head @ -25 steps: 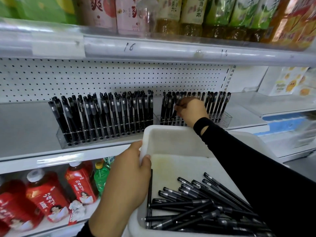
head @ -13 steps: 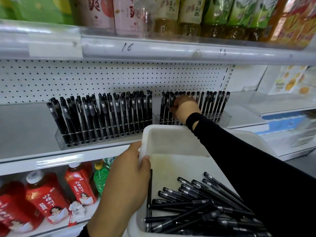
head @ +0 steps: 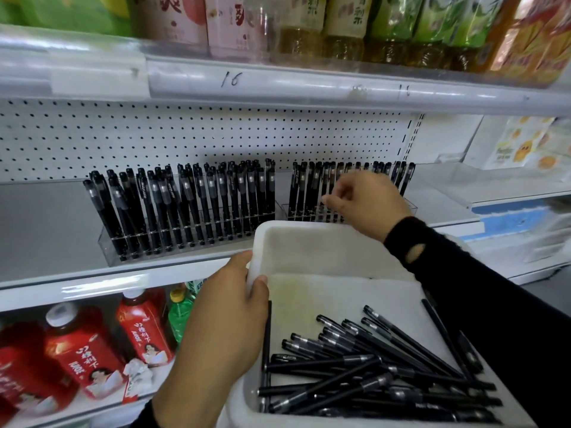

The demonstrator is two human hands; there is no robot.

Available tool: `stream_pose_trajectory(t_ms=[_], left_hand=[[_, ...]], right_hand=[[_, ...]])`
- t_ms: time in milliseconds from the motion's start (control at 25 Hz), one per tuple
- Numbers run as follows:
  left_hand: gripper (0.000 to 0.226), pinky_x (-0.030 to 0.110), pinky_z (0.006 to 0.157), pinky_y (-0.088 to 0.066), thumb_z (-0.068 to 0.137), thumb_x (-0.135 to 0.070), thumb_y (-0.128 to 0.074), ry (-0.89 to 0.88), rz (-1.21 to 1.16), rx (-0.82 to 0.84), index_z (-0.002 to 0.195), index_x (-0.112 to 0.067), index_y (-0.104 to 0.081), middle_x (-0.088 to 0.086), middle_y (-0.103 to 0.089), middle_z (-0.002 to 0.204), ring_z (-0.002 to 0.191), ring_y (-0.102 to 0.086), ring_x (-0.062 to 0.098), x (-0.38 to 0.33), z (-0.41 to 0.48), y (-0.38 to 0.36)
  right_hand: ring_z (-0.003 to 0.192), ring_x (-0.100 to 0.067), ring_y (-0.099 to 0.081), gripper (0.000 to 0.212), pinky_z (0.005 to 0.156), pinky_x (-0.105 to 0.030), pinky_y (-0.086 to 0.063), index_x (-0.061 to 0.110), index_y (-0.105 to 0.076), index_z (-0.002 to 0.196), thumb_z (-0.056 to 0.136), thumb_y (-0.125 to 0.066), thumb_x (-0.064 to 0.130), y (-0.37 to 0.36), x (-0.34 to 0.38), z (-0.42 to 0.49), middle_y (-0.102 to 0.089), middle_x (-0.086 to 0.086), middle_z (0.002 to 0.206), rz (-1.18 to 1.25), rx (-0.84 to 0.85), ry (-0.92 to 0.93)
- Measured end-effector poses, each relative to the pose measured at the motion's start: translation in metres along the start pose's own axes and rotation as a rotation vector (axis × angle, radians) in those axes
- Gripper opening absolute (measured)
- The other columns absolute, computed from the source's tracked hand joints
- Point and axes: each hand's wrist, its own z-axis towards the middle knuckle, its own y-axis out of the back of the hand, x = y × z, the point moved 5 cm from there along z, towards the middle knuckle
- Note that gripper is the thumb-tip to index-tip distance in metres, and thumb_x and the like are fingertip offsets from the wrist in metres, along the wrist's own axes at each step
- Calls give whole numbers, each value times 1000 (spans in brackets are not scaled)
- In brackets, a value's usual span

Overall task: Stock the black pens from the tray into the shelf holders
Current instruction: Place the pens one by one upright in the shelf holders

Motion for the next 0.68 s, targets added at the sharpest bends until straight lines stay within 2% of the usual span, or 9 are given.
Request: stream_pose_trajectory(t_ms=[80, 160, 280, 360, 520, 680], left_hand=[[32, 20, 62, -43, 100, -26, -50, 10, 3, -2, 131, -34, -54, -14, -66, 94, 77, -62, 5, 1, 2, 0], [33, 23, 63, -45, 100, -26, -50, 16, 7, 2, 131, -34, -55, -14, -66, 95, 78, -63, 6, 1, 2, 0], [30, 28, 64, -48, 100, -26, -50, 9, 18, 4, 128, -34, -57, -12, -67, 92, 78, -63, 7, -1, 0, 0], [29, 31, 66, -50, 100, -26, -50, -4, 20, 6, 126, -34, -58, -10, -68, 90, 77, -64, 9, -3, -1, -1], [27, 32, 67, -52, 100, -26, -50, -18, 20, -12, 124, -33, -58, -11, -68, 87, 76, -64, 8, -4, -3, 1], [29, 28, 65, -49, 100, -26, -50, -16, 22, -14, 126, -34, -57, -13, -68, 88, 77, -63, 5, -5, -5, 2]], right_hand=[[55, -3, -52, 35, 53, -20, -36, 21, -60, 65, 93, -65, 42, 18, 6, -34, -59, 7, 60, -20, 107, 58], [55, -4, -56, 35, 57, -23, -44, 20, -64, 65, 90, -68, 43, 19, -1, -62, -61, 6, 58, -80, 302, 37], [67, -12, -62, 24, 71, -25, -52, 19, -71, 81, 84, -75, 42, -1, -28, -96, -62, 8, 64, -369, 689, -68], [65, -16, -59, 28, 75, -26, -56, 17, -70, 94, 81, -79, 40, -12, -41, -112, -58, 7, 66, -495, 834, -121], [65, -17, -61, 33, 78, -31, -59, 13, -69, 97, 79, -81, 37, -20, -51, -122, -59, 5, 62, -476, 883, -164], [62, -12, -63, 16, 73, -29, -60, 16, -74, 90, 81, -79, 29, -17, -42, -114, -66, 5, 65, -418, 842, -136]])
